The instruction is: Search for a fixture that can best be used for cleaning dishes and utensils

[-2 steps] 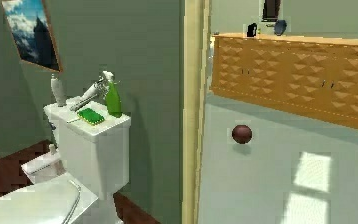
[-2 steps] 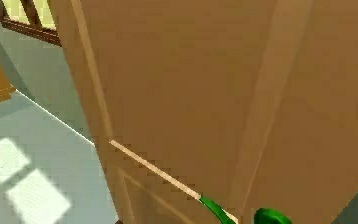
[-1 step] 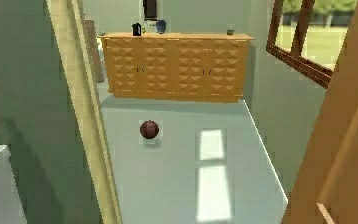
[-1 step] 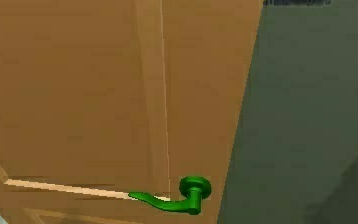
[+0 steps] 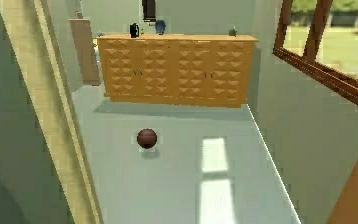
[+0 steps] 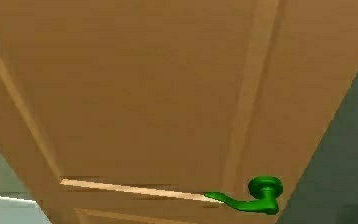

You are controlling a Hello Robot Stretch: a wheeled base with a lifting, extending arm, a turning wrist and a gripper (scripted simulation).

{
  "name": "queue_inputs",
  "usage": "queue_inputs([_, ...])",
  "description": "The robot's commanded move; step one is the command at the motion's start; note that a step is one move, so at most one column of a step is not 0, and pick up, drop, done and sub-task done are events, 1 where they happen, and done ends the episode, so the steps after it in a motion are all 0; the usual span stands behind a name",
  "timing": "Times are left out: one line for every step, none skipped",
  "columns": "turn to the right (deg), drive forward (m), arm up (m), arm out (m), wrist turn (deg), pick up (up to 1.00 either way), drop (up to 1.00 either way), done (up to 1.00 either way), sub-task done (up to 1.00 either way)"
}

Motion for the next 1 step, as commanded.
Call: queue_inputs([-45.0, 0.0, 0.0, 0.0, 0.0, 0.0, 0.0, 0.0, 0.0])
